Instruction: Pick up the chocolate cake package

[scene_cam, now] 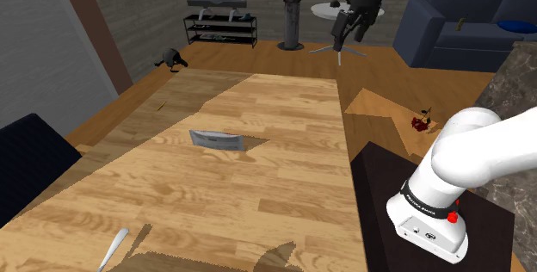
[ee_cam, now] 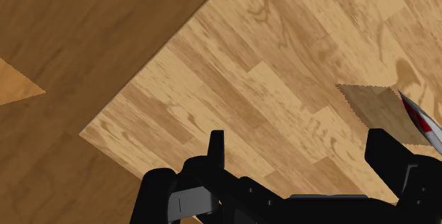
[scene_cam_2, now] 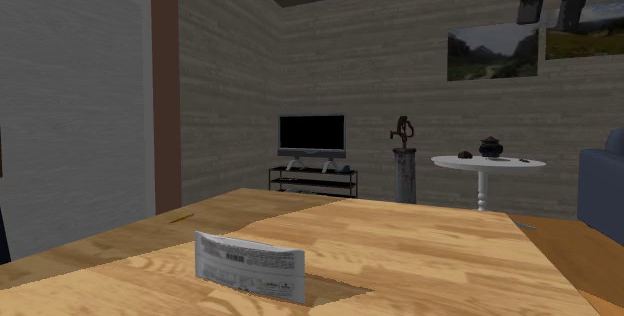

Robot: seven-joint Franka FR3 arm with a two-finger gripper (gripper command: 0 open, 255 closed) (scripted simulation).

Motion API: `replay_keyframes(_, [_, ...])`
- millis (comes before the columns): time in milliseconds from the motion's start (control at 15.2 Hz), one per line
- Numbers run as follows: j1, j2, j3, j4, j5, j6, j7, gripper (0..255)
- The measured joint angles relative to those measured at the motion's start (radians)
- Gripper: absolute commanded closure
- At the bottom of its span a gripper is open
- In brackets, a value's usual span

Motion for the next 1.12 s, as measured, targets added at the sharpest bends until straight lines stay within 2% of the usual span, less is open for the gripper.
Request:
replay_keyframes(132, [0.003,0.015,0.001,0.002,0.002,0.011,-0.004,0])
replay_keyframes(396, [0.027,0.092,0.007,-0.016,0.011,0.102,-0.034,0])
replay_keyframes(726, [0.061,0.235,0.029,-0.009,0.026,0.232,-0.066,0])
replay_keyframes(1122, [0.098,0.438,0.064,0.052,0.035,0.367,-0.101,0])
